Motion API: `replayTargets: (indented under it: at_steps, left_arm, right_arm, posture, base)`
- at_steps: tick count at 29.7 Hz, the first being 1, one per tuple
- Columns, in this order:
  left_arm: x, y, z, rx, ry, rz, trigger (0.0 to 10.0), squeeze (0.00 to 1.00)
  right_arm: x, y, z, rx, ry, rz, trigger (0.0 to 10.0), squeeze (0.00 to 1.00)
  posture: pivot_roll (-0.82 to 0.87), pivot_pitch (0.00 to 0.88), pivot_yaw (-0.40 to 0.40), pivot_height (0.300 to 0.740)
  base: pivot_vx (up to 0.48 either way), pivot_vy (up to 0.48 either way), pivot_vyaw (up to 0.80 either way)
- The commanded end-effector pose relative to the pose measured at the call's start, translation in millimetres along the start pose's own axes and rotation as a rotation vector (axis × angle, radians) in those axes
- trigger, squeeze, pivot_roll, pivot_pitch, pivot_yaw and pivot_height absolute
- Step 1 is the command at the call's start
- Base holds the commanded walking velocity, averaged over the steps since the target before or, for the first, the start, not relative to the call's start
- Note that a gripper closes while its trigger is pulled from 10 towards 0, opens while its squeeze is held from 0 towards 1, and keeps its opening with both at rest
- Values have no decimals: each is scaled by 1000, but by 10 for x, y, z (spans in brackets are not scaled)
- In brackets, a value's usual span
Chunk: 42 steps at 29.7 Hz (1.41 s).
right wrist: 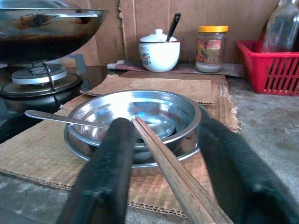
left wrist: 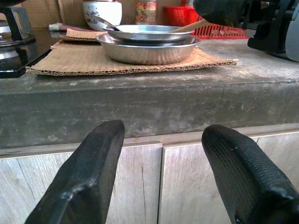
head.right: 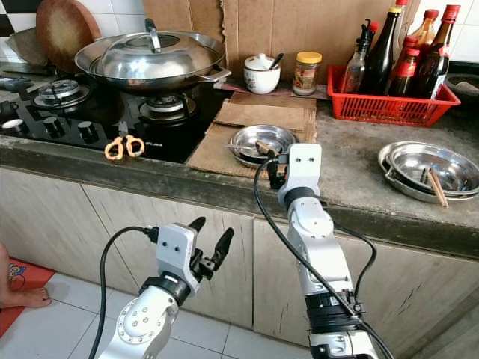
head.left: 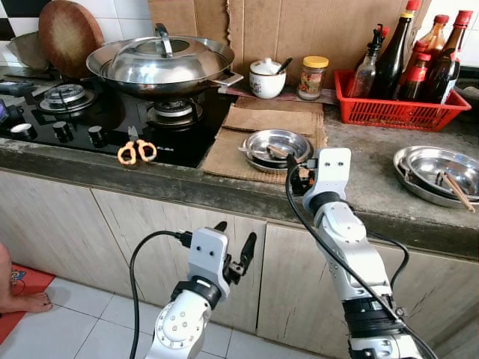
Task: Kitchen organization
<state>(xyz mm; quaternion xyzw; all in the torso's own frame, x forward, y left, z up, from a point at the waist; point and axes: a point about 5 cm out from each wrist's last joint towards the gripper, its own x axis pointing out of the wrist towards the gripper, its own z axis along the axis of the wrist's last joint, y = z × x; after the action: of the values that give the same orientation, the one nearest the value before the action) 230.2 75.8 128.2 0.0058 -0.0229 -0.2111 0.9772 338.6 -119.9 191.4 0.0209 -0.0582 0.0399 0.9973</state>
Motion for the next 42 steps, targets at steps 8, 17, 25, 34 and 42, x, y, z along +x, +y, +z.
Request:
replayTargets:
  at_steps: [8, 17, 25, 34, 42]
  left_arm:
    - [27, 13, 12, 12, -10, 6, 10000, 0]
    - [28, 9, 8, 12, -9, 7, 10000, 0]
    - [30, 7, 9, 12, -10, 8, 10000, 0]
    - [28, 11, 6, 13, -9, 11, 10000, 0]
    - [30, 24, 5, 17, -8, 16, 10000, 0]
  right_arm:
    - [57, -4, 57, 6, -10, 11, 10000, 0]
    - [64, 5, 50, 6, -3, 13, 10000, 0]
    - [69, 1, 44, 8, 1, 16, 0, 0]
    - [86, -7, 66, 15, -4, 13, 0, 0]
    - [48, -24, 269, 111, -105, 4, 0, 0]
  posture:
    - [130, 1, -44, 740]
    - [127, 3, -42, 740]
    - [128, 5, -43, 740]
    - [130, 5, -45, 740]
    - [130, 5, -42, 740]
  base:
    - [0, 0, 0]
    - [0, 0, 0]
    - [0, 0, 0]
    - [0, 0, 0]
    - [0, 0, 0]
